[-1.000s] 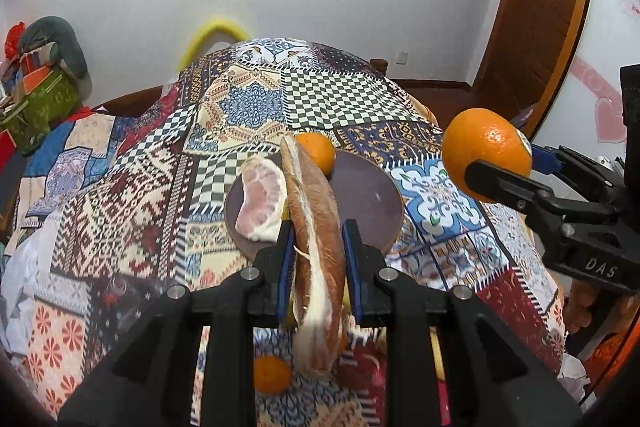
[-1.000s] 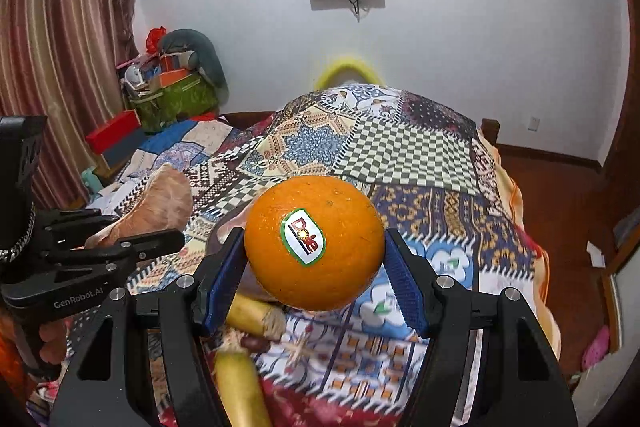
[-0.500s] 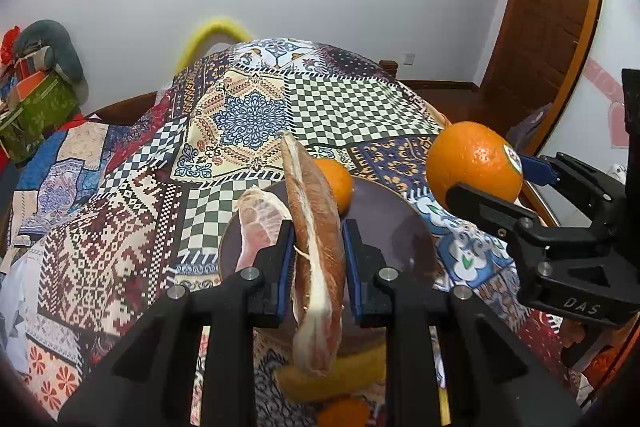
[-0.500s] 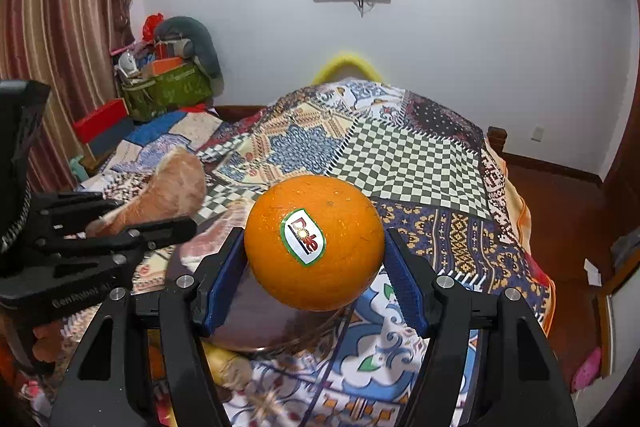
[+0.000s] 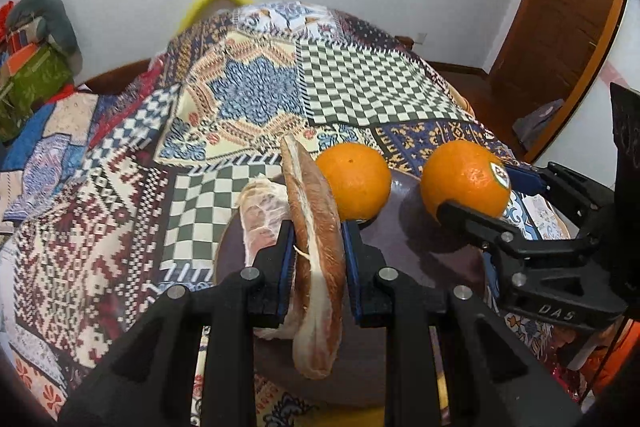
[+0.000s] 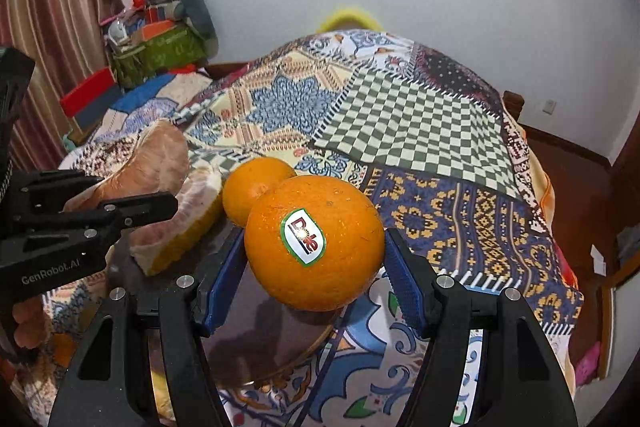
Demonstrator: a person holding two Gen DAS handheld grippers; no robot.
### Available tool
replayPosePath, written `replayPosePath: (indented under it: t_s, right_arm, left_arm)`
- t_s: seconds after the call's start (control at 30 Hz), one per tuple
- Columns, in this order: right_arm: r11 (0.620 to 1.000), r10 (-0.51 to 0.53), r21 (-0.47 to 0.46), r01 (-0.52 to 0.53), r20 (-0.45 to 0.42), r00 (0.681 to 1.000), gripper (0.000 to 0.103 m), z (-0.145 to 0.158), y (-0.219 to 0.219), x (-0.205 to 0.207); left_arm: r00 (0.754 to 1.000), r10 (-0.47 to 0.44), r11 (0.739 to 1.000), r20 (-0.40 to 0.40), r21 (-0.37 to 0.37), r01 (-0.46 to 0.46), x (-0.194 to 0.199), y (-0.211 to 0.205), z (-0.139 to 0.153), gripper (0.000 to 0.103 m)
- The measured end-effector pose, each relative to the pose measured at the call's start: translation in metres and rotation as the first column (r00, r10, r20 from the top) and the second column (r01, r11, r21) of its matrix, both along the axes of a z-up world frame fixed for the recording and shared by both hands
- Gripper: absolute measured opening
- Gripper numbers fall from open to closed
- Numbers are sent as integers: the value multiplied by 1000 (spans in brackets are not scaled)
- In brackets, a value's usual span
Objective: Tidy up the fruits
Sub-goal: 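Carry the wedge with left tool while right tool carries the Dole orange over the plate, then release the wedge on the plate with left tool while right tool releases the orange, then withdraw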
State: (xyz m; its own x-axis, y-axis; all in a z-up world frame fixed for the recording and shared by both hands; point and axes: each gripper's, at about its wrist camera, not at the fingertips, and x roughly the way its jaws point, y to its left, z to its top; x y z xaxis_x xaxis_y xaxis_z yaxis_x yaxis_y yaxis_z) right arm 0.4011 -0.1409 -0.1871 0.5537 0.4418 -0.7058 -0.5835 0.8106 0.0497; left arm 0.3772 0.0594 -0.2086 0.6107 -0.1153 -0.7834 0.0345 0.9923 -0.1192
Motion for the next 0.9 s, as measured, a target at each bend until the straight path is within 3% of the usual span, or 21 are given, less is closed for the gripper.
replayPosePath:
  t_s: [0.33, 0.73, 0.9]
  right_arm:
    - [1000, 13, -8, -13, -38, 999, 65, -10, 5, 12]
    - [995, 20, -93, -21, -18, 1000, 66, -14, 18, 8]
    - [997, 30, -71, -33, -39, 999, 67, -9, 15, -2]
  left_arm:
    - [997, -45, 999, -63, -10, 45, 15, -7, -18, 23]
    - [997, -55, 998, -45, -5, 55, 8, -13, -14, 23]
    - [998, -50, 999, -42, -18, 49, -2, -11, -7, 26]
